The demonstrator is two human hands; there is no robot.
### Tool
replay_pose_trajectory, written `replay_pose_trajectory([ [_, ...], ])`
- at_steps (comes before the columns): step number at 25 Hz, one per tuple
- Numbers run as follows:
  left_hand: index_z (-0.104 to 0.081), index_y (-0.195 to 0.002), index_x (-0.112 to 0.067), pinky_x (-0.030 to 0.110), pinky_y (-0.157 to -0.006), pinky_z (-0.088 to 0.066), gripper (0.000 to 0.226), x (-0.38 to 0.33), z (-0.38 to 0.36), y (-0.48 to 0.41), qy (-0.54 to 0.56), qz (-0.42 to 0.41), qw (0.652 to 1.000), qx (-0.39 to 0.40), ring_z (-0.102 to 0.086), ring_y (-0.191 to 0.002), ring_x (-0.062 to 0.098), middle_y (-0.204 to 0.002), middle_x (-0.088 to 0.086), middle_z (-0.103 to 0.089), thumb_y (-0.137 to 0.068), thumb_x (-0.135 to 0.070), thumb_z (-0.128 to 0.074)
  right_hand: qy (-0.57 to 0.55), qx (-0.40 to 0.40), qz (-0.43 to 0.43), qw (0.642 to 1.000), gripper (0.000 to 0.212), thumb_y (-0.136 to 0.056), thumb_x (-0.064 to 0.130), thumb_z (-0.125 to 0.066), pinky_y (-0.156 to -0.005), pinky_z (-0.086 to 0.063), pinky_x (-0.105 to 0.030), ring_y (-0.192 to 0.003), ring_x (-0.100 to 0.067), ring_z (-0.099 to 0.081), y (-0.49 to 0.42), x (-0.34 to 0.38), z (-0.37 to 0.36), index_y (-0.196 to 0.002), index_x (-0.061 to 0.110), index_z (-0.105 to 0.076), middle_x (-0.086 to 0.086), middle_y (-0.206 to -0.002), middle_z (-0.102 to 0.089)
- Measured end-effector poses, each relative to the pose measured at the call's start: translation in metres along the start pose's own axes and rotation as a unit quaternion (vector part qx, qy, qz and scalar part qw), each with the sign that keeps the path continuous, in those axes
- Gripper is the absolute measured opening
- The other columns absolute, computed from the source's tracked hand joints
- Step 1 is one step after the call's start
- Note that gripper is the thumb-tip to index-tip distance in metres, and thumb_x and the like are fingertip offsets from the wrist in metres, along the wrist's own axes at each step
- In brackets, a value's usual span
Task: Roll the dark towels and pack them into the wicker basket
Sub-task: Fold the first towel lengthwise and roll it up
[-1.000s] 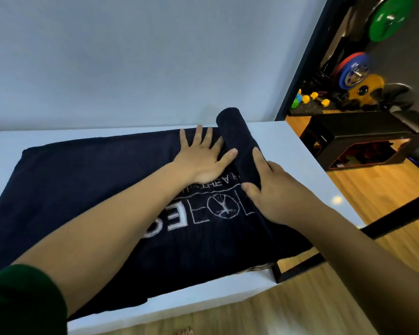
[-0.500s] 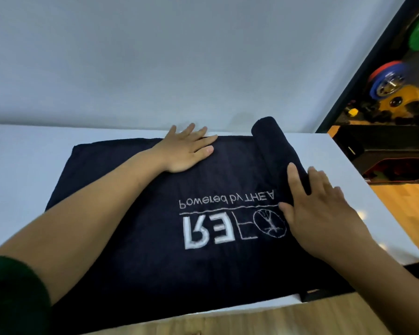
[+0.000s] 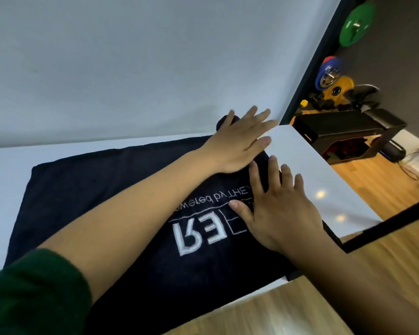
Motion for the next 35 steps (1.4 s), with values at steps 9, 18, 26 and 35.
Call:
replay_pose_trajectory([
  [9,-0.048,-0.142,-0.039,0.044,-0.119,0.016,0.062,0.016,-0.034,0.015,0.031,-0.001,0.999,0.007,0.0,-0.152,0.014,-0.159,-0.01,-0.03,-0.098,-0.052,-0.006,-0.321,-0.082,0.016,0.943,0.055,-0.093,0.057,-0.047,-0.103,-0.041,-0.029,-0.129,-0.018,-0.046,0.003,-0.023,0.024,-0.139,0.026,-0.049,0.001,-0.14,-0.052],
  [18,-0.046,-0.144,-0.031,0.047,-0.119,0.014,0.055,0.008,-0.036,0.014,-0.003,0.017,1.0,0.023,-0.002,-0.152,0.017,-0.158,-0.005,-0.033,-0.103,-0.041,-0.011,-0.242,-0.041,0.022,0.969,0.072,-0.1,0.057,-0.027,-0.093,-0.044,-0.045,-0.128,-0.039,-0.045,0.011,-0.029,-0.003,-0.156,0.028,0.008,-0.011,-0.16,-0.016],
  [26,-0.035,-0.151,-0.031,0.053,-0.12,0.009,0.055,0.013,-0.038,0.016,-0.024,-0.02,1.0,0.004,-0.005,-0.152,0.017,-0.159,-0.005,-0.032,-0.104,-0.041,-0.009,-0.209,-0.039,-0.09,0.973,0.086,-0.089,0.077,-0.02,-0.088,-0.048,-0.044,-0.119,-0.031,-0.054,0.012,-0.03,-0.008,-0.152,0.019,-0.017,-0.011,-0.135,-0.054],
  [35,-0.009,-0.157,-0.032,0.053,-0.121,0.002,0.066,0.051,-0.018,0.036,-0.093,-0.125,0.982,0.105,0.004,-0.152,0.013,-0.166,-0.008,-0.005,-0.097,-0.058,-0.005,-0.049,-0.056,-0.119,0.99,0.091,-0.081,0.081,-0.002,-0.079,-0.05,-0.04,-0.113,-0.032,-0.057,0.03,0.011,0.01,-0.154,0.028,0.002,-0.006,-0.148,-0.043],
])
Point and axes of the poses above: each hand's wrist, its own y-axis away from the middle knuckle, its own z-axis out of the back of the hand, x = y × z, the point moved 2 cm from there along -y, towards the middle knuckle
